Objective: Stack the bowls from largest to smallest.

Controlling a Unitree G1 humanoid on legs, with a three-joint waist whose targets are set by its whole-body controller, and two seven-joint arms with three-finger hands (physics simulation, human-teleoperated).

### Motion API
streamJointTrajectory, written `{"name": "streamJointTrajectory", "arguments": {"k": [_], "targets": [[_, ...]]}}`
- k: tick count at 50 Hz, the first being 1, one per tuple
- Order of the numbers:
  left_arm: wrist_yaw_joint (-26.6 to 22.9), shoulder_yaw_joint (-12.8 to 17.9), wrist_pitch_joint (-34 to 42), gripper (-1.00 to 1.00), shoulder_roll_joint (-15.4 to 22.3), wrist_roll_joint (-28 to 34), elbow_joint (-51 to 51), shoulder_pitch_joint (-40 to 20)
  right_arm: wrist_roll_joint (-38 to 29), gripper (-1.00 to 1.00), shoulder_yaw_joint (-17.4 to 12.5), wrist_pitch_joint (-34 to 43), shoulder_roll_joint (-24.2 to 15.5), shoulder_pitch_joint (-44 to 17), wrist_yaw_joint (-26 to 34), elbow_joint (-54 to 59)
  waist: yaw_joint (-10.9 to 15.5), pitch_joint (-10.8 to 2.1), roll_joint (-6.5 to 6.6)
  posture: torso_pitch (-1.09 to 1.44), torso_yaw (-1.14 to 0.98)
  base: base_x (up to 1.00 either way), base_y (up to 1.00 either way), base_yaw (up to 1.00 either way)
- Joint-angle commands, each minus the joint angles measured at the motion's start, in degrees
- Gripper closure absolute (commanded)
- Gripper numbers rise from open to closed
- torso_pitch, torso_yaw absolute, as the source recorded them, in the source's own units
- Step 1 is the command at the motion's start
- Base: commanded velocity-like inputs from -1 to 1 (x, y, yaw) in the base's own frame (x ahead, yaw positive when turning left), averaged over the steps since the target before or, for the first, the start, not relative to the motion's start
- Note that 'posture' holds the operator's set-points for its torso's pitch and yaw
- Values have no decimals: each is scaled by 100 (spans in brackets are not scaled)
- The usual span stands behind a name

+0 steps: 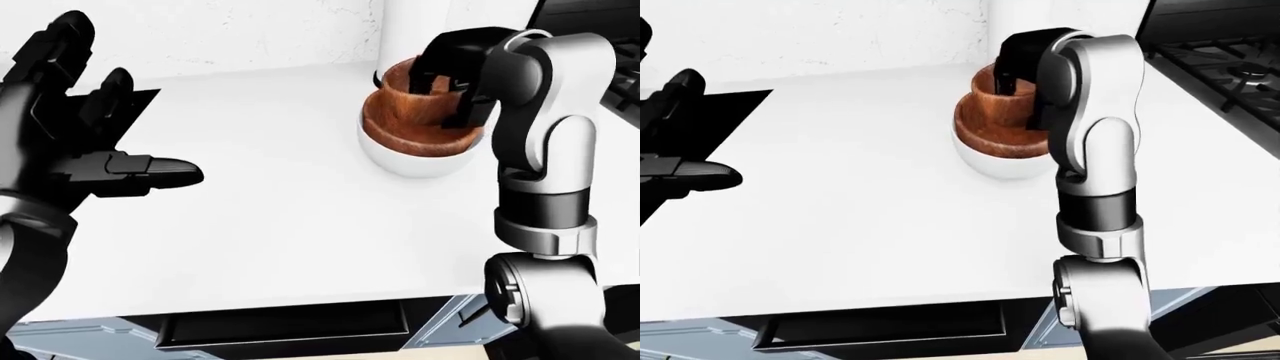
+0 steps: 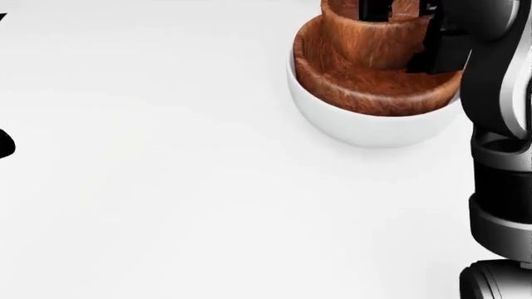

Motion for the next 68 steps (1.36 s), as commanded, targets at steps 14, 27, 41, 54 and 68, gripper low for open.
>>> {"name": "streamJointTrajectory", "arguments": {"k": [14,27,41,54,68], "targets": [[81,134,-213,-100,171,-71,-28,-111,25,-9,-47,50,-28,-314,187,-431,-14,-136,21,0,0,0,0,0],[244,93,-189,-100,258,-239,-28,-200,211,-4,-102,175,-142,-787,819,-957,-34,-96,31,0,0,0,0,0],[423,186,-151,-100,482,-575,18,-350,427,-3,-228,375,-331,-1195,1682,-1823,-55,-63,43,0,0,0,0,0],[796,431,-510,-100,1114,-1292,95,-173,1764,-42,-1190,1682,-2052,-442,2342,-3386,-36,-18,-30,0,0,0,0,0],[507,1009,-650,-100,1286,-1130,-76,482,4314,-100,-3009,3214,-4731,1758,1620,-4547,43,12,-152,0,0,0,0,0]]}}
